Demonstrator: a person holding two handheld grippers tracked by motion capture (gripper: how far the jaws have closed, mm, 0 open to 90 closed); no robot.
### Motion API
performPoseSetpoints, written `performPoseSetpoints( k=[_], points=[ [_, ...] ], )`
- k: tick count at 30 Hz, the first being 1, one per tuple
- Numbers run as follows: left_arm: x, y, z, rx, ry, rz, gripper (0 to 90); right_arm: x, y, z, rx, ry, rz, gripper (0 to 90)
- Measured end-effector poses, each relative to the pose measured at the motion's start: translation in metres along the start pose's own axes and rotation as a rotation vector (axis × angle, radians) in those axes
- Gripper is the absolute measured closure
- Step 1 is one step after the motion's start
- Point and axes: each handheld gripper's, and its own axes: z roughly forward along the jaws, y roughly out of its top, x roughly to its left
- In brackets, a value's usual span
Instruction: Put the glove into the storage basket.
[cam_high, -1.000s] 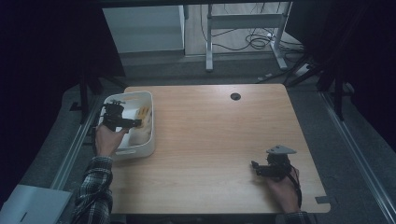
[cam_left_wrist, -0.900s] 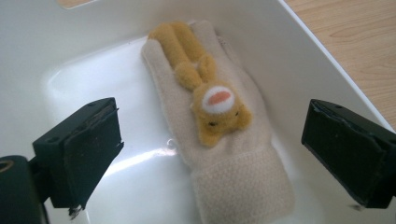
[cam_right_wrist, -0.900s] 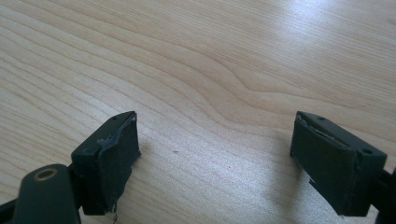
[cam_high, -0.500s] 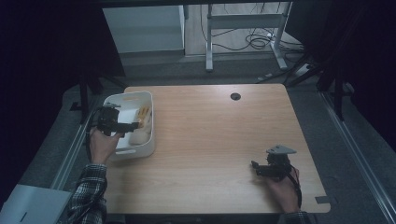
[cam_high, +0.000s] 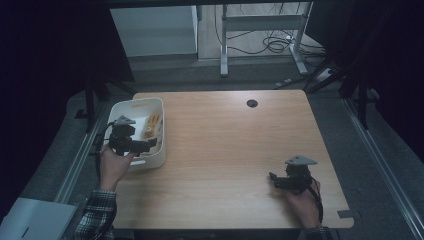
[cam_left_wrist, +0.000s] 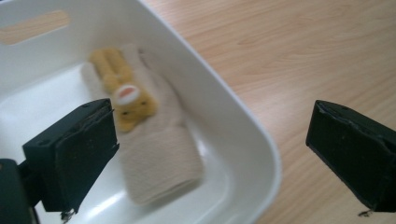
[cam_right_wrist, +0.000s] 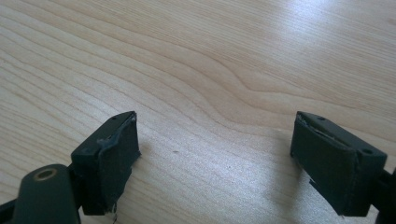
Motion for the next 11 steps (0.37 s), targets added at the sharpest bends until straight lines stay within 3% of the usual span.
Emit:
performPoseSetpoints(
  k=[5, 11],
  points=[
    [-0.019, -0.004, 0.002, -0.006, -0.04, 0.036, 1.9, 0.0, 0.0, 0.0, 0.003, -0.001, 0.0, 15.7],
    [-0.032, -0.006, 0.006, 0.003, -0.053, 0.068, 1.6, 0.0, 0.0, 0.0, 0.004, 0.001, 0.004, 15.5]
  ],
)
